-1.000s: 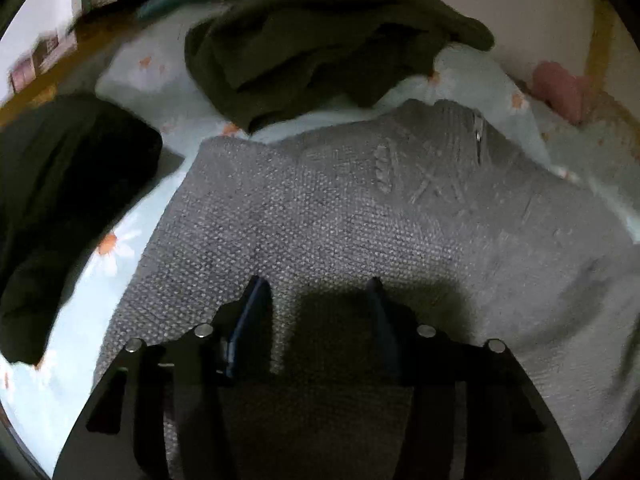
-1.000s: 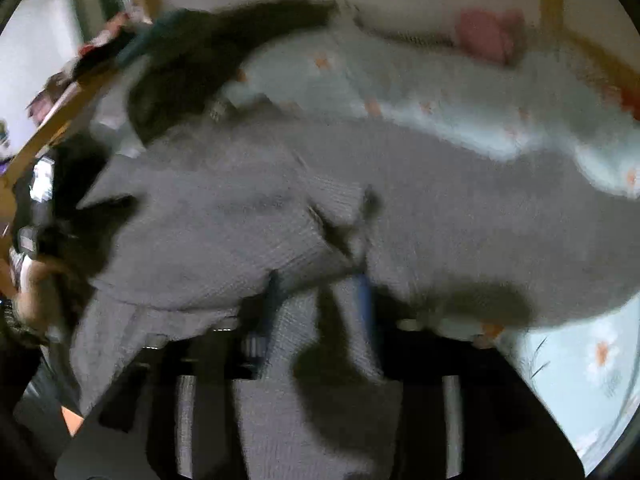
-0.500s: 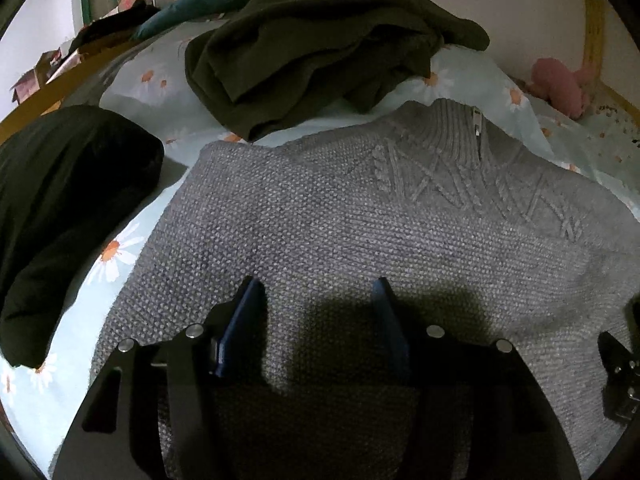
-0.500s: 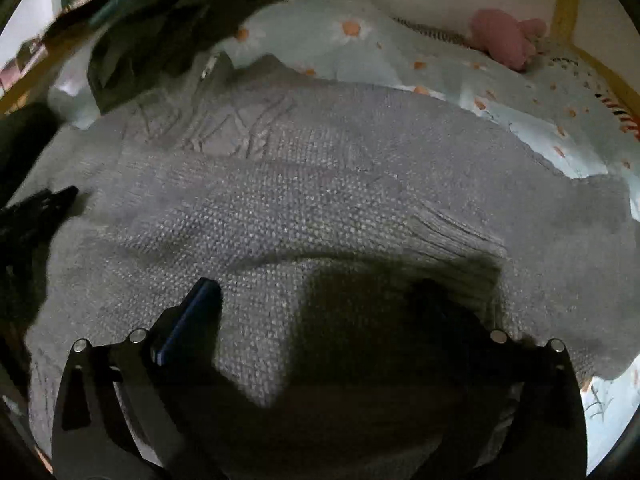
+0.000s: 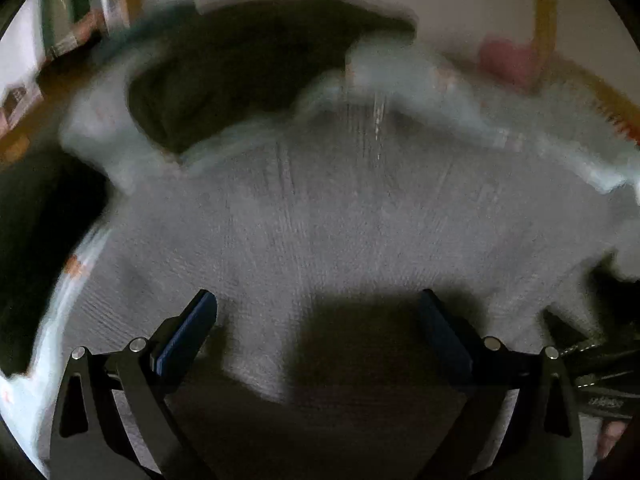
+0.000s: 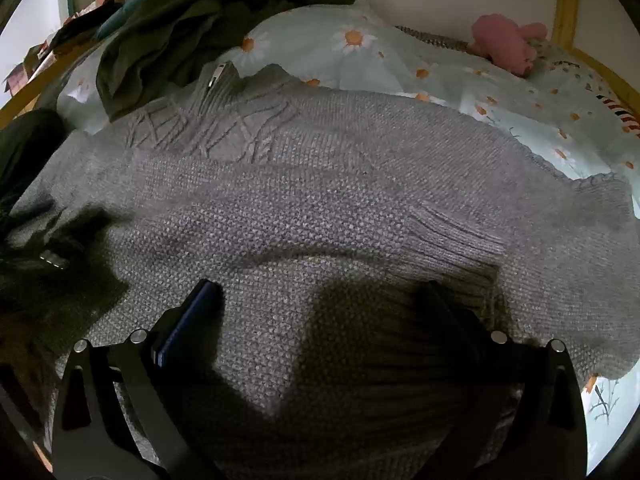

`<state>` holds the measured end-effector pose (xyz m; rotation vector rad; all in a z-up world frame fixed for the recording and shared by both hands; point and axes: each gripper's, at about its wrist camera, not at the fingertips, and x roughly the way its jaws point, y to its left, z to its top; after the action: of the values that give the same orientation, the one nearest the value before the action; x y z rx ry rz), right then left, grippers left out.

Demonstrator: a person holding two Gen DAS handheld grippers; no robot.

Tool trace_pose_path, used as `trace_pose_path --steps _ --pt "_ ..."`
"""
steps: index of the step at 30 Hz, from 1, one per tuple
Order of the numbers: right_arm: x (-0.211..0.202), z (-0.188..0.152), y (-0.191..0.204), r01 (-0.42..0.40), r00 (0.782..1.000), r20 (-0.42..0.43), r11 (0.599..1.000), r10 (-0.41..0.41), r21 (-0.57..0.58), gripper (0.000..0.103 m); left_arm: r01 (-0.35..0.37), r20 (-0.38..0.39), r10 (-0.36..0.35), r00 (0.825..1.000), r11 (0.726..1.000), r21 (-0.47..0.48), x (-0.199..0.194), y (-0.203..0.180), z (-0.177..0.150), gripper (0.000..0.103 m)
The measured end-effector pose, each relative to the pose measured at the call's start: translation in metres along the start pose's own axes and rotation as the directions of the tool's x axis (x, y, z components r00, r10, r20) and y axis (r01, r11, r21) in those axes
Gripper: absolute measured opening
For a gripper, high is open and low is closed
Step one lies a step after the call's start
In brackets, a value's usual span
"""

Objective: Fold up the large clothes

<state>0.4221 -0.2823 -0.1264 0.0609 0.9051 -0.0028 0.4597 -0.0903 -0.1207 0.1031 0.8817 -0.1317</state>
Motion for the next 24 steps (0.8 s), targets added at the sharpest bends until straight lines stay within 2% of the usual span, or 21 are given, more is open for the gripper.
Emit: trace_pose_path --steps 3,5,7,8,10,11,14,17,18,21,23,24 --pt "-0.005 -0.003 -0.001 -0.025 1.0 0.009 1.0 0.025 -0.014 0.099 0.041 0.005 -0.041 0.999 0.998 -0.052 -0.001 0.012 0.003 0.098" --pt "-0.017 -0.008 -0.005 -0.062 0.998 0.03 0.998 0.063 -0.024 0.099 0.015 0.005 -0.015 1.0 0.999 -0.028 -0.002 0.006 0.002 0.099" --pt "-0.034 -0.012 -0.018 -0.133 0.989 0.064 0.991 0.133 -0.006 0.099 -0.018 0.009 0.018 1.0 1.0 -0.018 -0.008 -0.001 0.006 0.098" --pt "-0.044 -0.013 -0.027 -0.159 0.984 0.087 0.987 0.158 0.011 0.099 -0.007 0.024 0.008 1.0 1.0 -0.022 -0.013 -0.007 0.008 0.098" --pt "-0.068 -0.015 -0.065 -0.195 0.972 0.147 0.978 0.182 0.079 0.099 0.065 0.057 -0.064 0.996 0.998 -0.018 -0.022 -0.028 0.014 0.098" --pt "-0.076 -0.015 -0.086 -0.199 0.97 0.163 0.973 0.18 0.113 0.099 0.096 0.08 -0.095 0.992 0.995 -0.007 -0.029 -0.043 0.016 0.098" --pt "-0.095 -0.016 -0.149 -0.197 0.971 0.177 0.953 0.158 0.231 0.099 0.21 0.146 -0.22 0.965 0.975 0.079 -0.052 -0.108 0.023 0.098" --pt "-0.115 -0.024 -0.21 -0.122 0.981 0.184 0.941 0.065 0.316 0.099 0.31 0.144 -0.341 0.929 0.93 0.197 -0.066 -0.184 0.023 0.098" --pt "-0.121 -0.027 -0.227 -0.099 0.982 0.186 0.936 0.037 0.337 0.099 0.343 0.13 -0.381 0.915 0.907 0.243 -0.069 -0.216 0.022 0.098" --pt "-0.134 -0.037 -0.271 -0.046 0.983 0.181 0.919 -0.028 0.391 0.099 0.393 0.104 -0.447 0.888 0.858 0.331 -0.073 -0.287 0.017 0.098" --pt "-0.134 -0.044 -0.299 0.023 0.984 0.15 0.905 -0.096 0.425 0.099 0.388 0.093 -0.45 0.888 0.844 0.37 -0.07 -0.321 0.014 0.098" --pt "-0.131 -0.048 -0.317 0.063 0.984 0.121 0.89 -0.131 0.451 0.099 0.373 0.086 -0.438 0.895 0.839 0.396 -0.064 -0.34 0.013 0.098"
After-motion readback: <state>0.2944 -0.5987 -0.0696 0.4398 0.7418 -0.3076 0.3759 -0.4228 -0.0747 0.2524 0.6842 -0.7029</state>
